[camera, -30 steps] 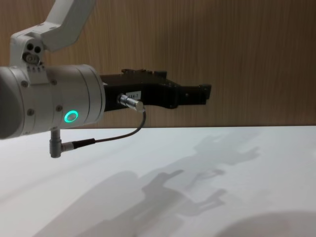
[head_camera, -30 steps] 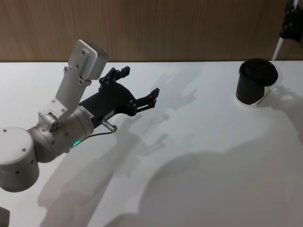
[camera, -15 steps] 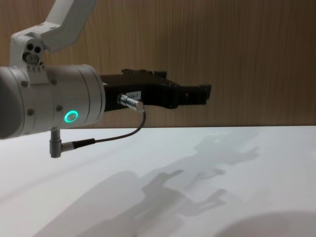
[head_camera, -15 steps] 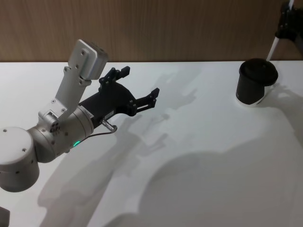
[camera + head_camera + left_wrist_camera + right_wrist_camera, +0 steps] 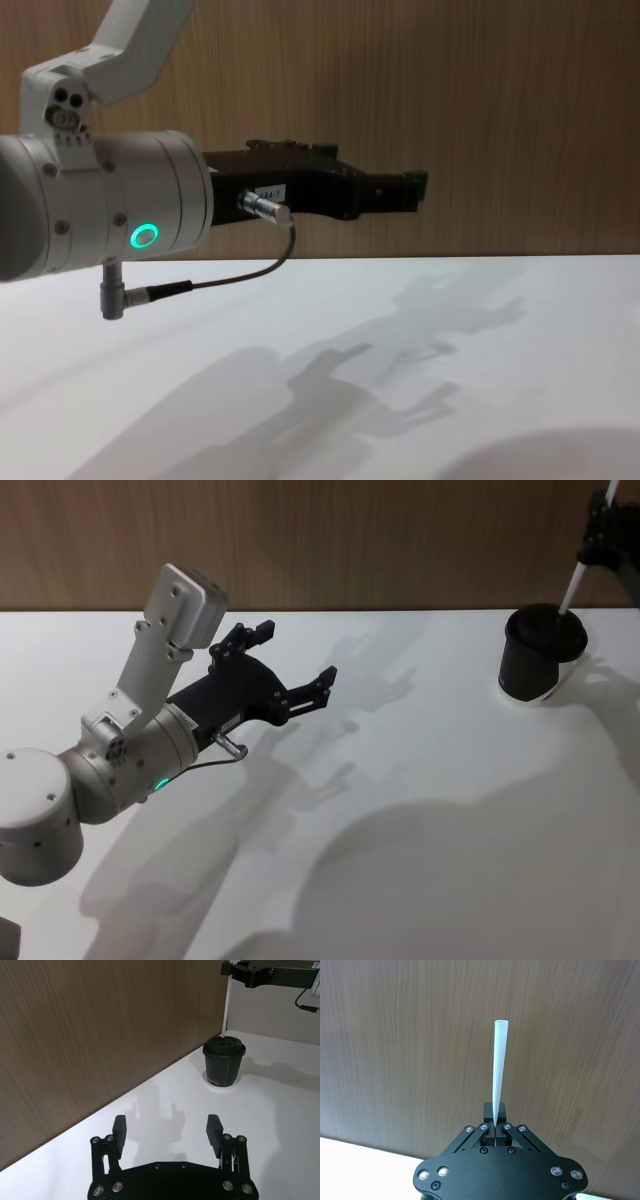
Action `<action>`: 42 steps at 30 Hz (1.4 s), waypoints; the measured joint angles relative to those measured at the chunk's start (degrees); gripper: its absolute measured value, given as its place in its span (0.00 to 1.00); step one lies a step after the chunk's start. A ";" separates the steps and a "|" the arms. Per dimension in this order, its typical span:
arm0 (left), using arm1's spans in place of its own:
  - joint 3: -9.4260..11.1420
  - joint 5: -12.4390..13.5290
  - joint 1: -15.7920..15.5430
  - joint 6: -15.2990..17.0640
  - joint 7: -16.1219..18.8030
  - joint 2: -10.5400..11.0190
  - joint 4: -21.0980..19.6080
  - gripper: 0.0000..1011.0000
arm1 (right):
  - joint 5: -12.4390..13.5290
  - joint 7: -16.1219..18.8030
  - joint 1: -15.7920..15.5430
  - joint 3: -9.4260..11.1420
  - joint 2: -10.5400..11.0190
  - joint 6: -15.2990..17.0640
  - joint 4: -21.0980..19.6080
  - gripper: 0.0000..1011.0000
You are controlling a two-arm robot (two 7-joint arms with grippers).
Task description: Pick up the straw with one hand, pass it to the other hand, and insert it into the cup.
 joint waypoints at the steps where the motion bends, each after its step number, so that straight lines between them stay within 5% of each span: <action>1: 0.00 0.00 0.00 0.00 0.00 0.00 0.00 0.99 | -0.01 0.03 0.02 0.01 -0.04 0.01 0.10 0.01; 21: 0.00 0.00 0.00 0.00 0.00 0.00 0.00 0.99 | -0.38 1.21 0.65 0.32 -1.03 0.09 2.17 0.04; 42: 0.00 0.00 0.00 0.00 0.00 0.00 0.00 0.99 | -0.55 1.52 0.79 0.40 -1.25 0.09 2.71 0.68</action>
